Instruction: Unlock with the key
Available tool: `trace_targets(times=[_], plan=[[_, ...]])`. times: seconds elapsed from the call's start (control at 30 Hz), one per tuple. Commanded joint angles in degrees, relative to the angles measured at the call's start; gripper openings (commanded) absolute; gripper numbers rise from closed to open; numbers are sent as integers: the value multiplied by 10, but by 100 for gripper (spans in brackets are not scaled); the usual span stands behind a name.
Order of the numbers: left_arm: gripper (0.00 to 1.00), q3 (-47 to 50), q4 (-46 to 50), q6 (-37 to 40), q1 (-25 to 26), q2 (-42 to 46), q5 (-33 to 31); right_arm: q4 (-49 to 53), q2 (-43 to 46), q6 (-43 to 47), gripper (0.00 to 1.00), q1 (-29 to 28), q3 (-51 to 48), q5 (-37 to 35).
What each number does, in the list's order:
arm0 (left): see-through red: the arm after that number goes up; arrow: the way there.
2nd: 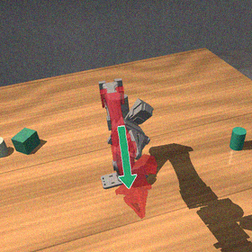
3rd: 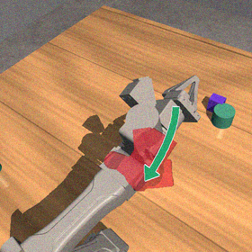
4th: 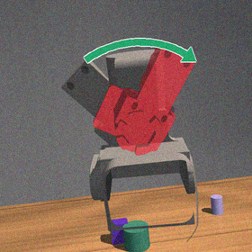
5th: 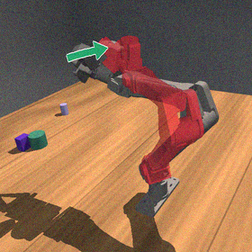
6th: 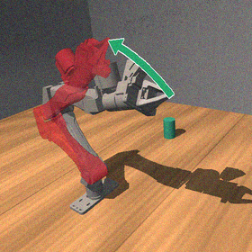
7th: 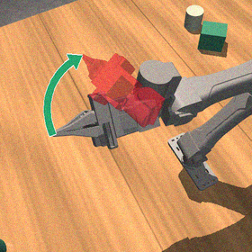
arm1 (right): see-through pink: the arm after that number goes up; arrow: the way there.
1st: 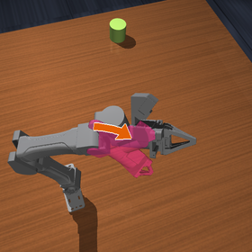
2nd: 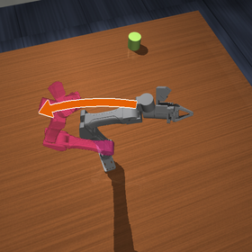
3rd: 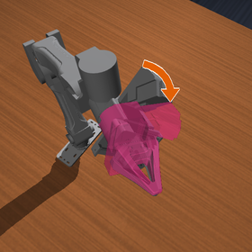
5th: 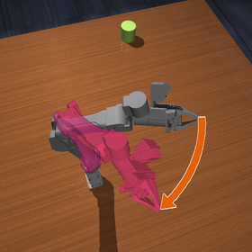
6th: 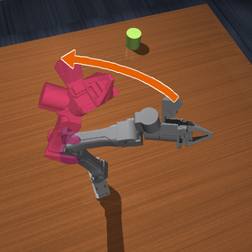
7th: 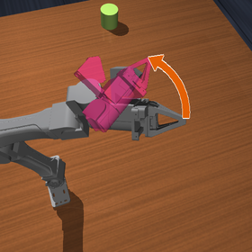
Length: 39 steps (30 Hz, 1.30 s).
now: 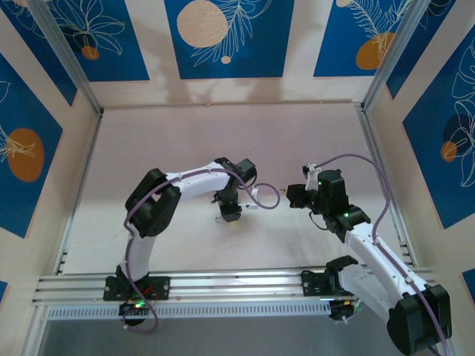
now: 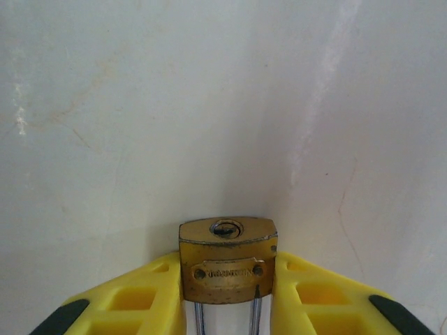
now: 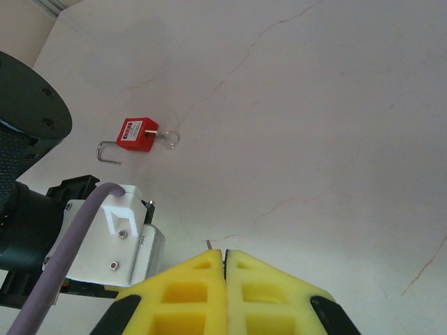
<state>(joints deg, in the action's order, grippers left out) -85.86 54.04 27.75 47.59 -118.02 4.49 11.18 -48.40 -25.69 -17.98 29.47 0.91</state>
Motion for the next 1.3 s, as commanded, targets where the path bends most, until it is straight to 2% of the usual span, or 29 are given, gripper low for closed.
trace_targets(times=[0.0,0.13,0.33,0.5,0.73,0.93,1.27], plan=[[28,22,13,-5,-6,-11,8,-2,11,-5,0,3,-6,9],[28,16,17,-6,-6,-14,17,0,14,-5,0,3,-5,8],[43,10,30,-6,-6,-22,38,3,18,-4,0,3,-4,7],[46,18,21,-8,-6,-17,51,3,20,-4,0,3,-5,7],[31,19,23,-11,-7,-28,46,4,24,-3,0,3,-5,6],[27,28,11,-16,-7,-18,43,4,24,-4,0,2,-6,7],[23,75,-108,-34,-6,97,47,5,24,-13,0,1,-6,24]])
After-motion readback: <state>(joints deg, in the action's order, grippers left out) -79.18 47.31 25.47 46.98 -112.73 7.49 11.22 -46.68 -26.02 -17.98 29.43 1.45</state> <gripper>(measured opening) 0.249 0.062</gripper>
